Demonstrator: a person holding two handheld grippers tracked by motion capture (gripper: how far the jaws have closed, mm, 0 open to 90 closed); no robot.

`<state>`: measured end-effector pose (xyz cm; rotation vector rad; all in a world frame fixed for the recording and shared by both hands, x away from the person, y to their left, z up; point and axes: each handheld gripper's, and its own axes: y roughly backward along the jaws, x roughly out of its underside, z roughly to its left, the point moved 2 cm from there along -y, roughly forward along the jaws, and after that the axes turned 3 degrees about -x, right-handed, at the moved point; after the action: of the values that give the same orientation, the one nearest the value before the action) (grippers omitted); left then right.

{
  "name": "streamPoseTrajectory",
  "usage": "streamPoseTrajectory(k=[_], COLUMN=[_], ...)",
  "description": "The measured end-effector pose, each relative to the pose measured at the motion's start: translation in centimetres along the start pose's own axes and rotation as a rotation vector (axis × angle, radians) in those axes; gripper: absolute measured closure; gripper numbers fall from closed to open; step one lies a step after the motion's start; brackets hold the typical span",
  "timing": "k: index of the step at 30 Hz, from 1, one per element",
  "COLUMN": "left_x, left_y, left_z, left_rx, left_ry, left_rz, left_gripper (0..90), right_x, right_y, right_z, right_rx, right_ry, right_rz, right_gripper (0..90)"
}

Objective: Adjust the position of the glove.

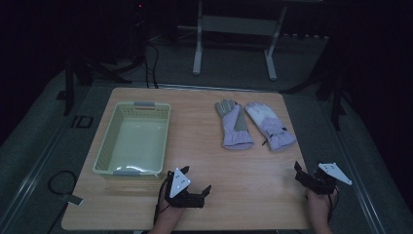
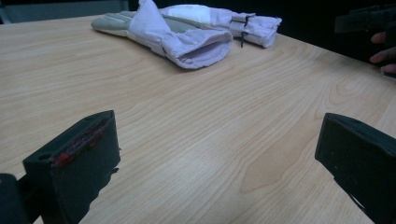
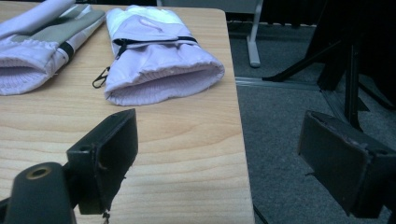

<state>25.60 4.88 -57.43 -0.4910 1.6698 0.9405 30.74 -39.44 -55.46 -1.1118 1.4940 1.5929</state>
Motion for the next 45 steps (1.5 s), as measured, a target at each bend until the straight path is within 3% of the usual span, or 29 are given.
streamPoseTrajectory(k=[12, 15, 20, 23, 26, 30, 32, 45], left_x=[0.0, 0.0, 0.0, 0.0, 0.0, 0.0, 0.0, 0.0], left_y=[0.0, 0.0, 0.0, 0.0, 0.0, 0.0, 0.0, 0.0], left_z=[-0.1, -0.1, -0.1, -0.2, -0.2, -0.2, -0.2, -0.3], left_rx=[-0.004, -0.002, -0.001, 0.001, 0.004, 0.005, 0.005, 0.009], left_ry=[-0.015, -0.014, -0.016, -0.017, -0.016, -0.014, -0.016, -0.016], left_rz=[-0.001, 0.0, 0.0, 0.0, 0.001, -0.001, 0.001, 0.002], left_gripper=[0.0, 0.0, 0.0, 0.0, 0.0, 0.0, 0.0, 0.0], right_x=[-0.2, -1.3, -3.1, -4.3, -5.3, -7.1, -8.0, -12.8], right_y=[0.0, 0.1, 0.0, -0.3, -0.5, -0.9, -0.8, -1.9], right_z=[0.1, 0.0, 0.1, -0.2, 0.0, 0.5, 0.8, 4.5], right_rx=[-0.003, -0.035, -0.019, -0.11, -0.094, -0.085, -0.118, -0.182], right_ry=[-0.01, -0.031, 0.01, -0.052, -0.021, -0.024, -0.038, 0.04], right_rz=[0.02, 0.016, 0.029, 0.081, 0.087, 0.093, 0.074, 0.027], right_gripper=[11.8, 11.3, 11.5, 14.2, 14.4, 11.8, 11.3, 14.3])
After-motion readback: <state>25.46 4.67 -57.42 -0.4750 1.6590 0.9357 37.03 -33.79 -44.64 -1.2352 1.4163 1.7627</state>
